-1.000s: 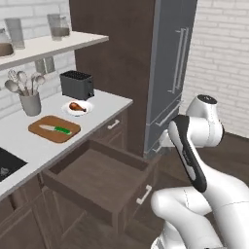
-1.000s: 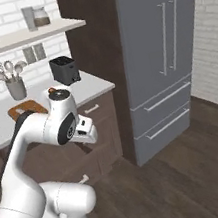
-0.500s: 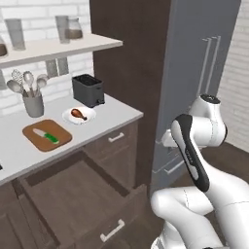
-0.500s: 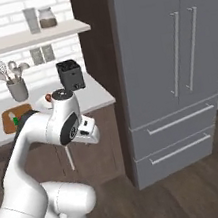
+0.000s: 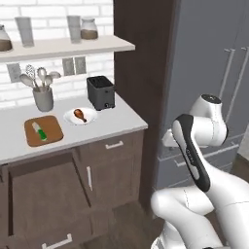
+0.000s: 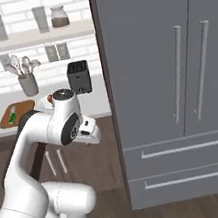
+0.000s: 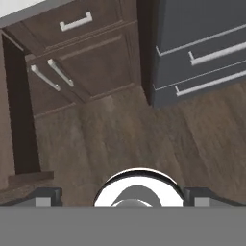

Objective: Pick up the knife from the drawer and place it on the cutting board. Then place the meat from the plate to the cutting board.

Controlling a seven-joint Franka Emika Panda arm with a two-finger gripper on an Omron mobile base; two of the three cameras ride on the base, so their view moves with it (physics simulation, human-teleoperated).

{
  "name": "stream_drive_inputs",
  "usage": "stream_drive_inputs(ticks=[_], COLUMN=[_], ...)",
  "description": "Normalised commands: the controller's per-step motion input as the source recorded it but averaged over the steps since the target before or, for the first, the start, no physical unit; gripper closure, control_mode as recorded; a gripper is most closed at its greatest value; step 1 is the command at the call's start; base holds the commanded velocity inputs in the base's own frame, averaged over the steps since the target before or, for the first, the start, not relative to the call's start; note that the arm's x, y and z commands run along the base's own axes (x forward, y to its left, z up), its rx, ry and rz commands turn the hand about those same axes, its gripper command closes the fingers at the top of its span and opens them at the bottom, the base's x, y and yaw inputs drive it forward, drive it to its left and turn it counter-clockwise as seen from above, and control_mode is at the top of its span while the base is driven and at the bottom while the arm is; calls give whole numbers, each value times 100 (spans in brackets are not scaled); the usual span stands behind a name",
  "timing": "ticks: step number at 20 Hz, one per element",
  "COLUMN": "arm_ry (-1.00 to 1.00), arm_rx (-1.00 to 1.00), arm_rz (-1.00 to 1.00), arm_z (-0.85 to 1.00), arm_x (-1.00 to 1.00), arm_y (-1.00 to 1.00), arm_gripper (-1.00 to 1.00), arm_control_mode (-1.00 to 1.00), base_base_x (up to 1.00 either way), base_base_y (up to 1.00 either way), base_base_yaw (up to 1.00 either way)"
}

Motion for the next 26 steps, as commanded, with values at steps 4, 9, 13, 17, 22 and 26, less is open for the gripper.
stream_drive_inputs(ticks=[4, 9, 13, 17, 22, 26], arm_ry=[0, 0, 0, 0, 0, 0], arm_rx=[0, 0, 0, 0, 0, 0], arm_rz=[0, 0, 0, 0, 0, 0], arm_z=[0, 0, 0, 0, 0, 0], arm_x=[0, 0, 0, 0, 0, 0], arm_y=[0, 0, 0, 0, 0, 0], arm_gripper=[-100, -100, -100, -100, -100, -100], arm_control_mode=[100, 100, 100, 100, 100, 100], base_base_x=[26, 14, 15, 45, 66, 69], base_base_y=[-51, -40, -28, -39, -3, 0], base_base_yaw=[59, 57, 49, 38, 23, 15])
